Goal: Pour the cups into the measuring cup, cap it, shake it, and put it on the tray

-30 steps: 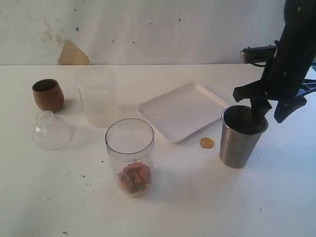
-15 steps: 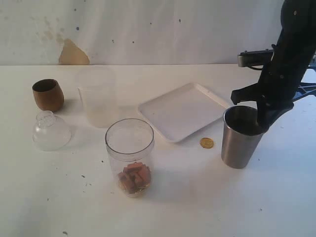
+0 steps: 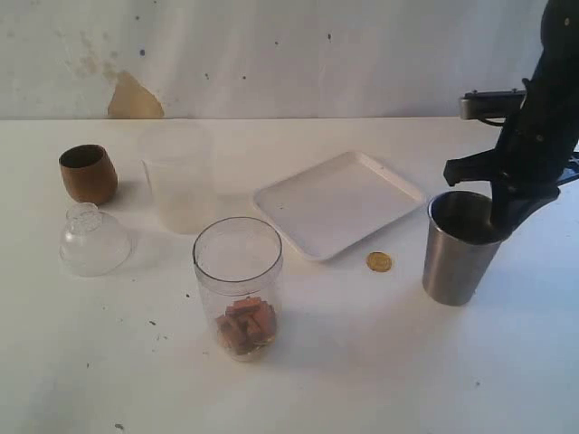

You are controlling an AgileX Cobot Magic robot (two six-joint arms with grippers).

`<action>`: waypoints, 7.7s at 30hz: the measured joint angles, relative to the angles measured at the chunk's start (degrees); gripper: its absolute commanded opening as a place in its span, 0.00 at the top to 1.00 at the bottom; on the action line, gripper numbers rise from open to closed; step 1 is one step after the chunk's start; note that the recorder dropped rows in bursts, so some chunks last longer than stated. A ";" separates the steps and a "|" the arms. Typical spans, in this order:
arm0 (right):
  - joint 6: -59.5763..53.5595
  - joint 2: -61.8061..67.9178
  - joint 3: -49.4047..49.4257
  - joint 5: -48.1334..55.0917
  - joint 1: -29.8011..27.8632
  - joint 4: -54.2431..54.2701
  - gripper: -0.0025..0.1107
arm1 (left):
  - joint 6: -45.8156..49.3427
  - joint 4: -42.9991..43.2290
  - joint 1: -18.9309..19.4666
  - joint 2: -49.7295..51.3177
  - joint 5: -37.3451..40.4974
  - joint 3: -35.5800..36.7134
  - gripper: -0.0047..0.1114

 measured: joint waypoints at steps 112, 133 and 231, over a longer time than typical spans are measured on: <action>9.73 -1.23 22.83 -29.09 20.39 -6.41 0.98 | 0.00 0.00 0.00 0.00 0.00 0.00 0.96; 7.85 1.05 24.92 -29.38 20.44 -8.97 0.98 | 0.00 0.00 0.00 0.00 0.00 0.00 0.96; 28.02 -15.39 53.25 -46.51 41.16 -17.17 0.98 | 0.00 0.00 -1.78 0.00 0.00 0.00 0.96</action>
